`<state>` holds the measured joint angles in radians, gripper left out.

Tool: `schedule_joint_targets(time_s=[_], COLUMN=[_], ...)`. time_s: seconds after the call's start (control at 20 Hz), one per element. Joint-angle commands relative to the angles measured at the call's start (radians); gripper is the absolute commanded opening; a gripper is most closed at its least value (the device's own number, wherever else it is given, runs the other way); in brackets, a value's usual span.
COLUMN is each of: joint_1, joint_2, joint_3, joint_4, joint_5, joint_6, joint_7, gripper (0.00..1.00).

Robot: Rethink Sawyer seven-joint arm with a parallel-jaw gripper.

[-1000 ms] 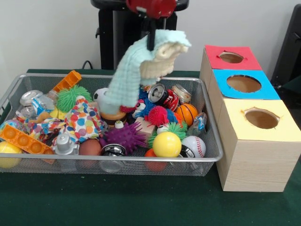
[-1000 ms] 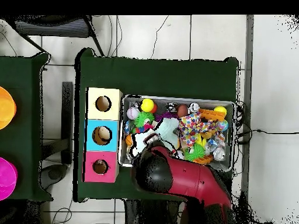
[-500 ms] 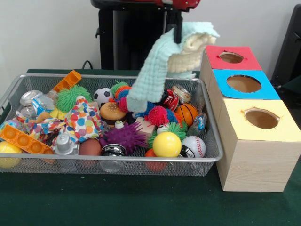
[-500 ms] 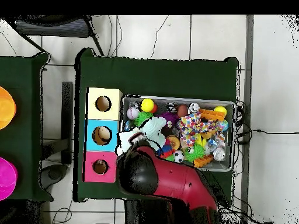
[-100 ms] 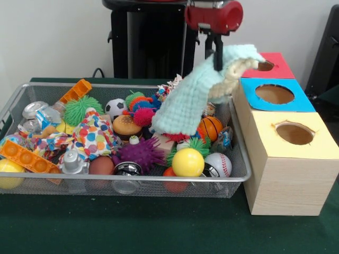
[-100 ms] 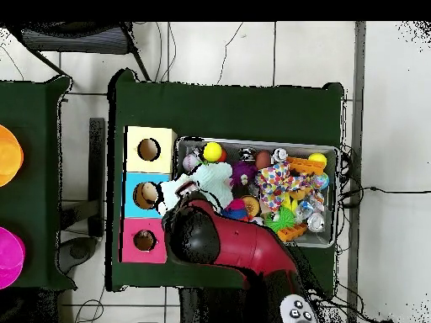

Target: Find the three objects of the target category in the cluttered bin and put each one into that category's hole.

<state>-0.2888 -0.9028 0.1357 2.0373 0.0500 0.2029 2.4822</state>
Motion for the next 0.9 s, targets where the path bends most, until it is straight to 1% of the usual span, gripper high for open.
schedule_joint_targets(time_s=[0.05,0.25,0.4,0.45,0.65,0.7,0.8,0.9], joint_1=[0.012,0.027,0.043,0.040,0.048,0.042,0.034,0.019], joint_2=[0.100,0.104,0.108,0.113,0.122,0.114,0.115,0.134], joint_3=[0.083,0.072,0.042,0.046,0.007,-0.005,-0.025,-0.028], joint_4=[0.003,-0.001,-0.004,-0.005,-0.025,-0.023,-0.023,-0.026], joint_5=[-0.031,-0.024,-0.018,-0.014,-0.034,-0.043,-0.061,-0.078], joint_6=[-0.119,-0.128,-0.157,-0.167,-0.126,-0.089,-0.059,-0.054], joint_7=[0.076,0.076,0.089,0.095,0.054,0.034,0.006,-0.012], gripper=[1.00,1.00,1.00,1.00,1.00,1.00,1.00,1.00])
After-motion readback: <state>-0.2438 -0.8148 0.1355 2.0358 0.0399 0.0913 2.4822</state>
